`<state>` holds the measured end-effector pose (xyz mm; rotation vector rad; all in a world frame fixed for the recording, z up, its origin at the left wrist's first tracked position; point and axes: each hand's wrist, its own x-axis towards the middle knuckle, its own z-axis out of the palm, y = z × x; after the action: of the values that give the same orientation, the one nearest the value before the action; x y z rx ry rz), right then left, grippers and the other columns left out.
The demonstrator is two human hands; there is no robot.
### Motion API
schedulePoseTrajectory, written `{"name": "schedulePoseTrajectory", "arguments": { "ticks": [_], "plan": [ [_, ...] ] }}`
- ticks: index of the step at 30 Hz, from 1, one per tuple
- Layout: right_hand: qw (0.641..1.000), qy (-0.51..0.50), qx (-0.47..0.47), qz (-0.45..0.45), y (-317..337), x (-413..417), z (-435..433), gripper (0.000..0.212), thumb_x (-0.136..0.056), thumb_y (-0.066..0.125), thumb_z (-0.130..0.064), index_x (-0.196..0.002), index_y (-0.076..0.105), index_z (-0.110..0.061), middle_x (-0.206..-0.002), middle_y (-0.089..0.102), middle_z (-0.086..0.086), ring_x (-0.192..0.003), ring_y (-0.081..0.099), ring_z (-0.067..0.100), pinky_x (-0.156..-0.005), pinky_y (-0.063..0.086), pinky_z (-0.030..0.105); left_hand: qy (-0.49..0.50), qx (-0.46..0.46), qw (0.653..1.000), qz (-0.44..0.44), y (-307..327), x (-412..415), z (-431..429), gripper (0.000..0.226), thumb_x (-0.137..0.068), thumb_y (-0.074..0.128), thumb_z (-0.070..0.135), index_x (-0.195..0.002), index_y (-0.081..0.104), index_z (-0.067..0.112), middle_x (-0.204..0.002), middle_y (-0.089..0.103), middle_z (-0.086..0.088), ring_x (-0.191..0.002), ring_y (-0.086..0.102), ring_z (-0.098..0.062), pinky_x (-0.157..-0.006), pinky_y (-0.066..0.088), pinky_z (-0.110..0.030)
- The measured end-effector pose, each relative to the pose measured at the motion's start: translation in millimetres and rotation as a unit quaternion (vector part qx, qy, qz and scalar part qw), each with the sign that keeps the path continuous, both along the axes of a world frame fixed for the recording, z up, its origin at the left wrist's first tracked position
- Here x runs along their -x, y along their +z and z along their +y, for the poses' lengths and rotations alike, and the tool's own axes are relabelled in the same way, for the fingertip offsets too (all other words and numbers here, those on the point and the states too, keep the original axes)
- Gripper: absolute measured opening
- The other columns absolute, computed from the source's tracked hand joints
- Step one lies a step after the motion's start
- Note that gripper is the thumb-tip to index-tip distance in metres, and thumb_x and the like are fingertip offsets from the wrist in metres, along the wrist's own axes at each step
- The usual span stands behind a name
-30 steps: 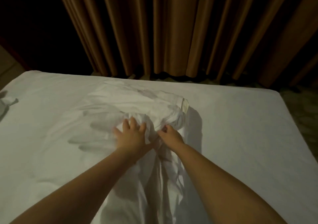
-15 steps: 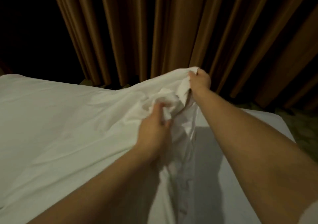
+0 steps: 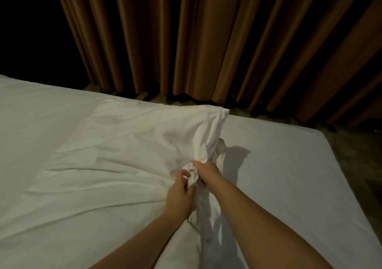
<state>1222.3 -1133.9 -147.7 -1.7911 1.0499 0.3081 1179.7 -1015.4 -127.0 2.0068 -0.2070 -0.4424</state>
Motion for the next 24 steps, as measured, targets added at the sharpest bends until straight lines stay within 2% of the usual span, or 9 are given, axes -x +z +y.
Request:
{"name": "schedulePoseTrajectory", "arguments": {
  "ticks": [4, 6, 8, 10, 11, 13, 17, 20, 24],
  "plan": [
    [0.980, -0.064, 0.126, -0.139, 90.4, -18.0, -42.3, 0.029, -0.096, 0.044, -0.024, -0.097, 0.065, -0.005, -0.094, 0.063, 0.012, -0.087, 0.057, 0.026, -0.072, 0.041, 0.028, 0.028, 0.152, 0.986, -0.064, 57.5, 1.4, -46.0, 0.020, -0.090, 0.055, 0.011, -0.088, 0.043, 0.026, -0.058, 0.045, 0.008, -0.052, 0.043, -0.002, -0.054, 0.038, -0.021],
    [0.973, -0.087, 0.164, -0.134, 108.6, -16.0, -72.0, 0.031, -0.098, 0.043, -0.024, -0.111, 0.062, -0.002, -0.105, 0.062, 0.015, -0.103, 0.059, 0.031, -0.079, 0.043, 0.031, -0.084, 0.141, 0.983, -0.078, 68.9, 3.0, -62.3, 0.010, -0.093, 0.054, 0.019, -0.100, 0.048, 0.021, -0.064, 0.049, 0.008, -0.056, 0.045, -0.004, -0.059, 0.039, -0.024],
    [0.984, -0.044, 0.174, -0.006, 82.0, 2.8, -83.1, 0.039, -0.097, 0.049, -0.025, -0.127, 0.054, 0.000, -0.127, 0.058, 0.018, -0.118, 0.055, 0.034, -0.090, 0.045, 0.033, -0.241, 0.029, 0.968, -0.062, 46.6, 18.3, -59.2, 0.037, -0.094, 0.051, 0.031, -0.126, 0.047, 0.013, -0.098, 0.061, -0.006, -0.085, 0.057, -0.017, -0.080, 0.042, -0.030],
    [0.987, -0.020, 0.134, 0.082, 35.2, 26.1, -67.1, 0.046, -0.093, 0.055, -0.028, -0.130, 0.051, -0.001, -0.131, 0.056, 0.018, -0.119, 0.055, 0.032, -0.095, 0.046, 0.034, -0.361, -0.181, 0.910, -0.096, 14.6, 33.9, -35.1, 0.065, -0.095, 0.040, 0.045, -0.149, 0.021, 0.014, -0.144, 0.040, -0.010, -0.123, 0.047, -0.027, -0.100, 0.034, -0.032],
    [0.994, -0.041, 0.083, 0.062, 21.8, 37.4, -49.4, 0.050, -0.092, 0.055, -0.034, -0.131, 0.049, -0.003, -0.130, 0.057, 0.018, -0.118, 0.056, 0.032, -0.095, 0.047, 0.036, -0.372, -0.231, 0.890, -0.128, 5.6, 36.8, -21.0, 0.076, -0.092, 0.029, 0.055, -0.152, 0.012, 0.013, -0.151, 0.032, -0.009, -0.127, 0.043, -0.028, -0.101, 0.033, -0.032],
    [0.996, -0.085, 0.009, 0.006, 19.1, 54.8, -7.7, 0.058, -0.094, 0.048, -0.045, -0.138, 0.041, -0.009, -0.135, 0.052, 0.015, -0.122, 0.052, 0.033, -0.099, 0.043, 0.037, -0.340, -0.180, 0.911, -0.149, -1.8, 33.5, -3.8, 0.083, -0.085, 0.019, 0.060, -0.147, 0.022, 0.005, -0.142, 0.044, -0.011, -0.118, 0.051, -0.028, -0.097, 0.039, -0.032],
    [0.995, -0.090, -0.010, -0.048, 30.5, 71.1, 32.9, 0.071, -0.091, 0.057, -0.035, -0.149, 0.023, -0.012, -0.145, 0.044, 0.012, -0.128, 0.046, 0.029, -0.101, 0.037, 0.030, -0.240, -0.145, 0.943, -0.181, 12.2, 36.5, 17.2, 0.044, -0.093, 0.049, 0.026, -0.132, 0.048, 0.007, -0.119, 0.062, -0.010, -0.103, 0.061, -0.026, -0.084, 0.042, -0.027],
    [0.999, -0.050, -0.002, -0.004, 38.1, 91.3, 37.8, 0.065, -0.085, 0.065, -0.026, -0.141, 0.038, -0.008, -0.134, 0.055, 0.012, -0.117, 0.056, 0.029, -0.095, 0.046, 0.032, -0.142, -0.204, 0.934, -0.258, 28.7, 65.5, 53.2, 0.037, -0.087, 0.046, 0.029, -0.109, 0.066, 0.008, -0.105, 0.070, -0.007, -0.096, 0.067, -0.025, -0.084, 0.047, -0.034],
    [0.996, 0.063, 0.061, 0.024, 48.0, 119.4, 42.6, 0.048, -0.091, 0.057, -0.032, -0.131, 0.051, -0.006, -0.129, 0.058, 0.015, -0.115, 0.057, 0.031, -0.094, 0.048, 0.034, -0.076, -0.236, 0.917, -0.312, 23.4, 122.6, 97.4, 0.048, -0.086, 0.039, 0.040, -0.100, 0.074, 0.011, -0.106, 0.071, -0.011, -0.098, 0.068, -0.020, -0.086, 0.033, -0.039]
  ]
}}
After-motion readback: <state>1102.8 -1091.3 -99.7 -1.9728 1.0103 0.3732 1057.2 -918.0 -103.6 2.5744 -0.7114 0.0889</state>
